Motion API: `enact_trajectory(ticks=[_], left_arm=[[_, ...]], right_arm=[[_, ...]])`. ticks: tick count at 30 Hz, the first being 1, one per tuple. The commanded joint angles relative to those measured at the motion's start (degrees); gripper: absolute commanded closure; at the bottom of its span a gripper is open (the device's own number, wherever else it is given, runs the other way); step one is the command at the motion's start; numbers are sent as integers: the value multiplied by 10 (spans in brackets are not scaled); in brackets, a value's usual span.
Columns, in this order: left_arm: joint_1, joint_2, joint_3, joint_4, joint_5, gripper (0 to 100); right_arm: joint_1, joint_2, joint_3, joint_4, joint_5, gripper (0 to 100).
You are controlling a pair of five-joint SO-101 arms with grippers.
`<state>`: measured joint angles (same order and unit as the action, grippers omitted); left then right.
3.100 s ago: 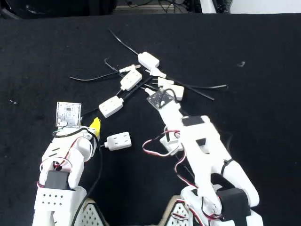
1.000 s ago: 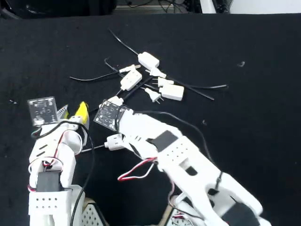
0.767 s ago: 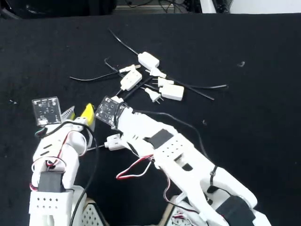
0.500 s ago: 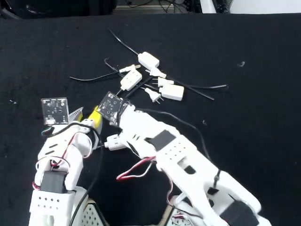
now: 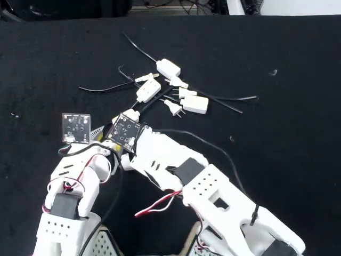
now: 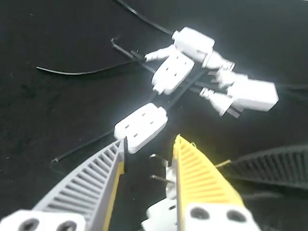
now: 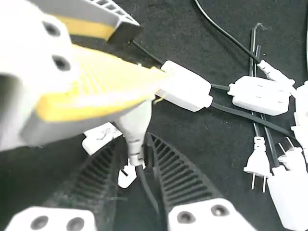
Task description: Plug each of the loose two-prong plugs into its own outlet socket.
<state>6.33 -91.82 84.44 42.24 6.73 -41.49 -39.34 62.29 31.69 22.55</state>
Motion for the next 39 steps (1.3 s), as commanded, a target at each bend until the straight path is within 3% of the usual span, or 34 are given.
enact_trajectory(ticks=[1,21,25,31,39], left_arm=[[3,-3,9,0,-45,830],[-67,-3,20,4,-47,830],[-69,-3,20,4,-47,830],[-69,-3,21,4,-47,830],[-69,-3,20,2,-47,830]], right_arm=[[-4,-22,-8,-7,-5,988],[-2,-22,-9,-7,-20,988],[47,-22,-9,23,12,988],[179,-19,-3,99,71,988],[160,-22,44,200,72,962]])
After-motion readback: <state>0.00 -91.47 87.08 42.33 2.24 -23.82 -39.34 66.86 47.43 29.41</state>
